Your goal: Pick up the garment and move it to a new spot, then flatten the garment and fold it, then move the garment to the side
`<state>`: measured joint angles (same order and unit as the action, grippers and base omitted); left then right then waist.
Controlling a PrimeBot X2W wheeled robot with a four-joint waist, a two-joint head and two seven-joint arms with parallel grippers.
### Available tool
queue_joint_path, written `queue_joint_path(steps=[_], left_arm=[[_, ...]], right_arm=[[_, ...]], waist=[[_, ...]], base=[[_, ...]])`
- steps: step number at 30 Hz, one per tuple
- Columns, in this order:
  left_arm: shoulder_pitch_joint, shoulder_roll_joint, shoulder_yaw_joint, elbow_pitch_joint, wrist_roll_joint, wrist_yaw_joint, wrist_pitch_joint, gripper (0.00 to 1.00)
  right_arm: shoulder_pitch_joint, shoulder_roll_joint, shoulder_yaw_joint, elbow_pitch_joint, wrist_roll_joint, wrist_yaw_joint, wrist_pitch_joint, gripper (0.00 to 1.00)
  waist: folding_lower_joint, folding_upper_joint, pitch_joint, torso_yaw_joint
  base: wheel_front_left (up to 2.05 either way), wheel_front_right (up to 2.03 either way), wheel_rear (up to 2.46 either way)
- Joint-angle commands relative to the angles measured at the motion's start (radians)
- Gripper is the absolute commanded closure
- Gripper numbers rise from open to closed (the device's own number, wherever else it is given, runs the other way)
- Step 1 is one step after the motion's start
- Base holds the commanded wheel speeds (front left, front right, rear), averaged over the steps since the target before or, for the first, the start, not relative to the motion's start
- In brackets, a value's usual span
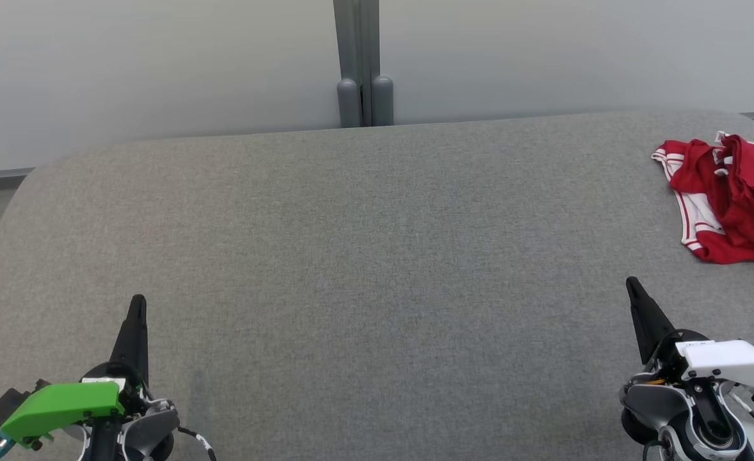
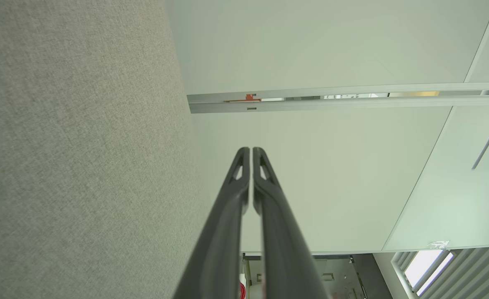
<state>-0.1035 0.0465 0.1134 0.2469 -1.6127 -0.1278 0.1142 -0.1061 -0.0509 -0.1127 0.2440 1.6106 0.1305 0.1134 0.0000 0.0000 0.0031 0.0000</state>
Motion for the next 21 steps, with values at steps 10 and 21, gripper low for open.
queue_joint_path(steps=[10,21], left_arm=[[-0.011,0.007,0.003,-0.003,-0.001,-0.006,0.003,1.00],[-0.011,0.007,0.003,-0.003,-0.001,-0.006,0.003,1.00]], right_arm=[[-0.006,0.000,-0.003,0.002,0.005,0.000,0.003,1.00],[-0.006,0.000,-0.003,0.002,0.005,0.000,0.003,1.00]], waist=[[0.0000,0.0000,0.000,0.000],[0.0000,0.0000,0.000,0.000]], base=[[0.00,0.00,0.00],[0.00,0.00,0.00]])
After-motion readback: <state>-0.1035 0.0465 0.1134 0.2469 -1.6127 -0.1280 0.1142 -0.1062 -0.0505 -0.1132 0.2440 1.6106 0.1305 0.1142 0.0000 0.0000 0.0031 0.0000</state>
